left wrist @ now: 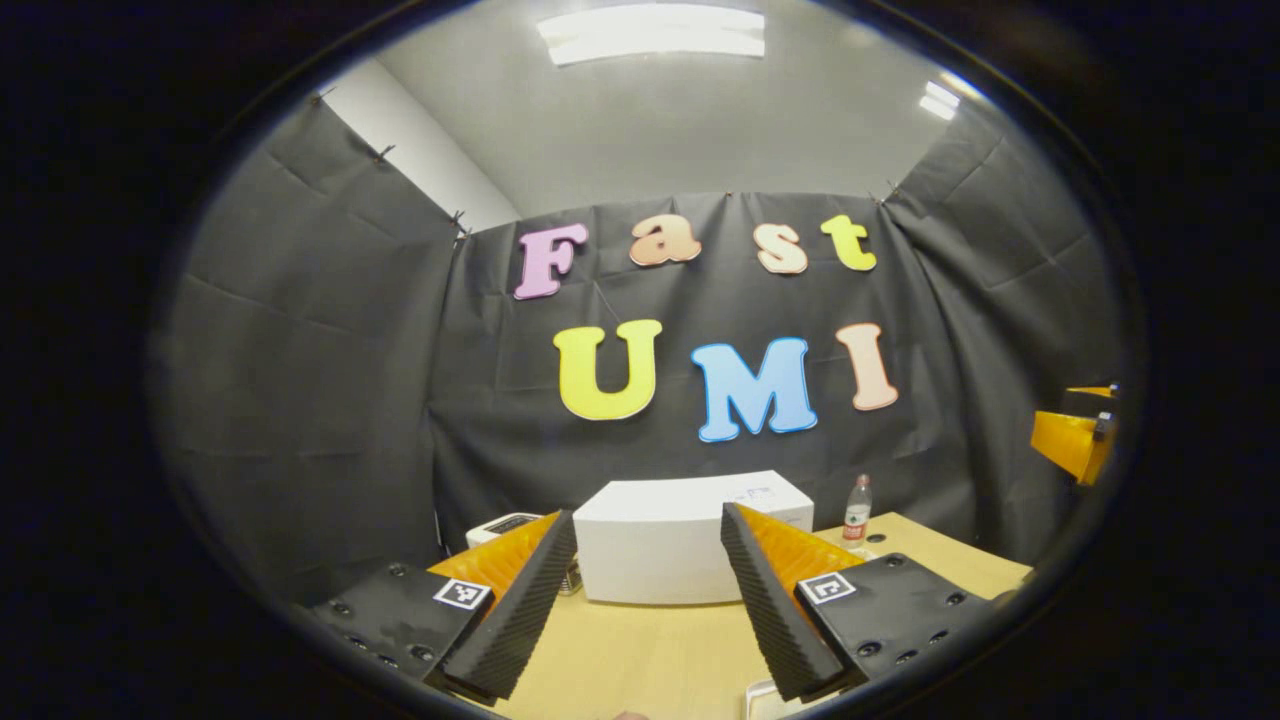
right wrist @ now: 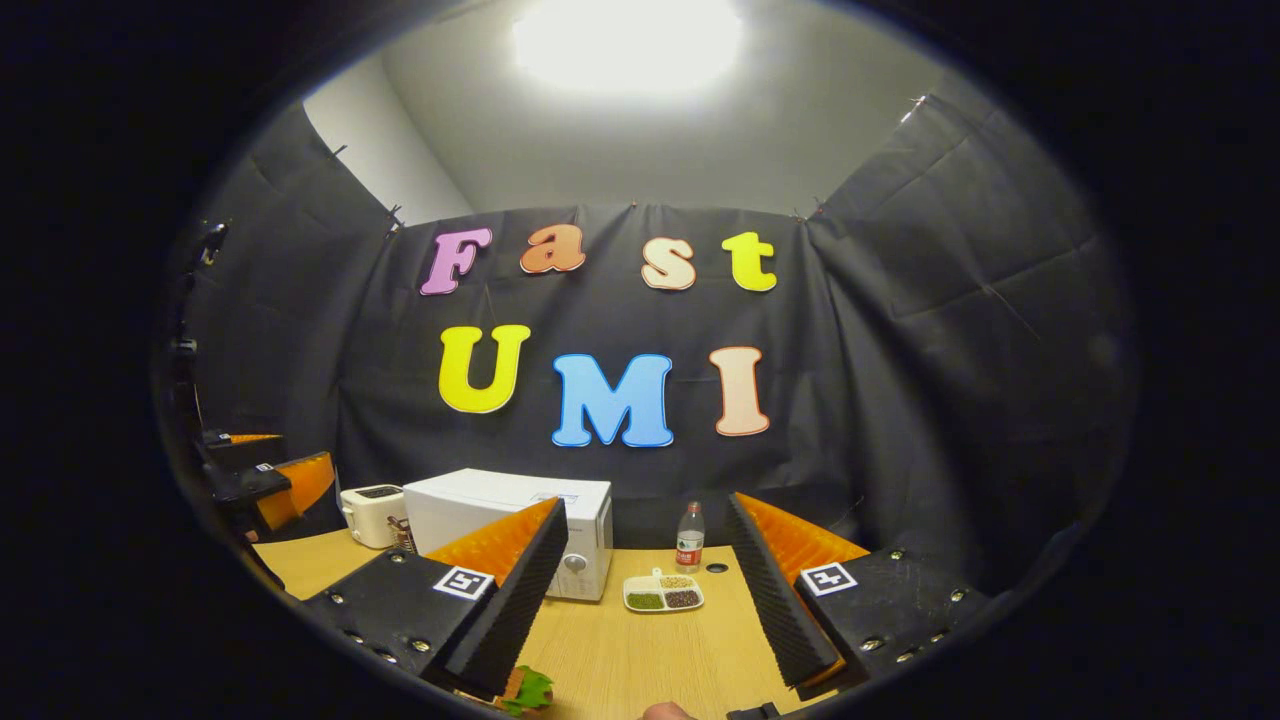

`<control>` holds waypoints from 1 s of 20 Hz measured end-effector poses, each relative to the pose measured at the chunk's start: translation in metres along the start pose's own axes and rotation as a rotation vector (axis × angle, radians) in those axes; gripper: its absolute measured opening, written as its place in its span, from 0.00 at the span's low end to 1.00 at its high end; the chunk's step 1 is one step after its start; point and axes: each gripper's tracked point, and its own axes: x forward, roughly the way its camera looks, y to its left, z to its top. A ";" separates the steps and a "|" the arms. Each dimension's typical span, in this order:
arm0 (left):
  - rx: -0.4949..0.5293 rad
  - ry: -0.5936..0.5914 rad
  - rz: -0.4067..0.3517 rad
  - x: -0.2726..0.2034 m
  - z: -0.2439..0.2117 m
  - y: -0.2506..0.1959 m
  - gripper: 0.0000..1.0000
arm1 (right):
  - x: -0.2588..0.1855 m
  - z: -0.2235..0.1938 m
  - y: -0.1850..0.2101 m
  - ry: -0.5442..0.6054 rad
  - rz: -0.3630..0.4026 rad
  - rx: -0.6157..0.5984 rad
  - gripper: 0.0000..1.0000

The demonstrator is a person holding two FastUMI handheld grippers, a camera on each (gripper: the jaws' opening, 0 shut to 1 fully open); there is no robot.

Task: Open the microwave oven with the left hand, put the food in, and close the microwave oven.

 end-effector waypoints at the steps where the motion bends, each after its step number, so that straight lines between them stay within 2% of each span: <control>1: -0.003 -0.001 -0.011 0.009 -0.003 -0.003 0.99 | 0.003 0.002 0.000 -0.007 -0.007 0.000 0.95; 5: -0.030 0.007 -0.078 0.053 -0.018 -0.018 0.99 | 0.015 0.000 0.004 0.003 -0.053 -0.004 0.96; 6: -0.033 0.005 -0.097 0.066 -0.021 -0.021 0.93 | 0.018 0.002 0.005 -0.001 -0.065 -0.004 0.96; 7: -0.032 0.001 -0.112 0.078 -0.023 -0.025 0.99 | 0.021 0.003 0.006 -0.002 -0.078 -0.006 0.96; 11: -0.022 -0.013 -0.164 0.122 -0.035 -0.040 0.93 | 0.030 0.002 0.015 -0.003 -0.112 -0.016 0.96; 12: -0.022 -0.010 -0.175 0.130 -0.040 -0.043 0.99 | 0.033 0.001 0.016 0.001 -0.122 -0.022 0.96; 13: -0.023 -0.002 -0.186 0.141 -0.047 -0.048 0.93 | 0.036 0.000 0.017 0.004 -0.132 -0.026 0.96; 14: -0.024 0.008 -0.195 0.150 -0.055 -0.051 0.99 | 0.039 0.000 0.019 0.005 -0.142 -0.030 0.95; 17: -0.032 0.041 -0.228 0.178 -0.079 -0.066 0.99 | 0.043 -0.001 0.019 0.006 -0.184 -0.055 0.95; 20: -0.027 0.069 -0.271 0.202 -0.103 -0.082 0.93 | 0.045 -0.004 0.015 0.017 -0.240 -0.080 0.95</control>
